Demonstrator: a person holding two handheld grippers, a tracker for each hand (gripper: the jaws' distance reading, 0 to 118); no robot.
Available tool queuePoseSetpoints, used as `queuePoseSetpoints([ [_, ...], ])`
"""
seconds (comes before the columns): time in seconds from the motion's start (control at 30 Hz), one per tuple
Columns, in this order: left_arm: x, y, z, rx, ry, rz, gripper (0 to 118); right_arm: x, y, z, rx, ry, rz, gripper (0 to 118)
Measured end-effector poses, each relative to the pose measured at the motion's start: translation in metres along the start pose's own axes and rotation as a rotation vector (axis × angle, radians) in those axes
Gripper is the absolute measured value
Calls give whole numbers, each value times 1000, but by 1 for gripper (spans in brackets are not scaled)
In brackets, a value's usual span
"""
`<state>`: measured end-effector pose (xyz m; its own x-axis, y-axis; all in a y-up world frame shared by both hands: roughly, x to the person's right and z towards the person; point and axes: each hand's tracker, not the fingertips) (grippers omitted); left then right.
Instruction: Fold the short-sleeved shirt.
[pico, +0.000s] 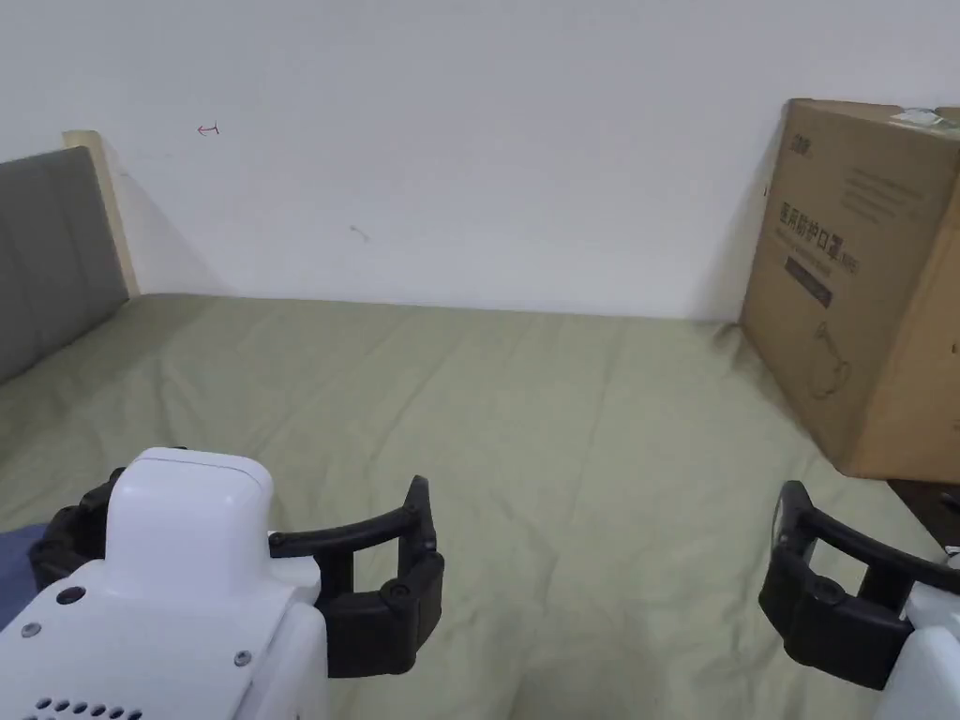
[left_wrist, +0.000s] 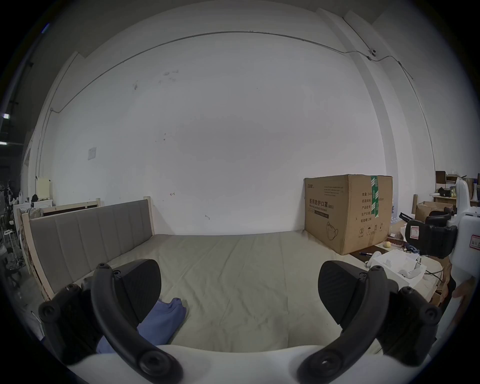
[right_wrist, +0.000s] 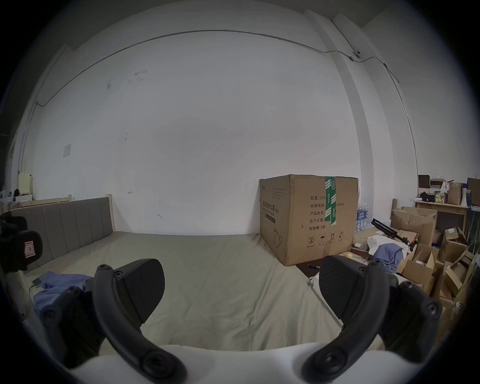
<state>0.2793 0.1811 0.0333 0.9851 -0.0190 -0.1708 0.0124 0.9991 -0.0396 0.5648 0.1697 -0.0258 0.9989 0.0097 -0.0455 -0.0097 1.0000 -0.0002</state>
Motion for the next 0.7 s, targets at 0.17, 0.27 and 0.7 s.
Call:
queuePoseSetpoints([
  [0.17, 1, 1, 0, -7, 8, -8, 118, -1, -2, -1, -3, 3, 3, 117],
  [0.27, 3, 2, 1, -4, 8, -17, 118, -1, -4, -2, -4, 3, 8, 117],
  [0.7, -2, -1, 0, -12, -7, 53, 118, -1, 0, 0, 2, -18, 21, 117],
])
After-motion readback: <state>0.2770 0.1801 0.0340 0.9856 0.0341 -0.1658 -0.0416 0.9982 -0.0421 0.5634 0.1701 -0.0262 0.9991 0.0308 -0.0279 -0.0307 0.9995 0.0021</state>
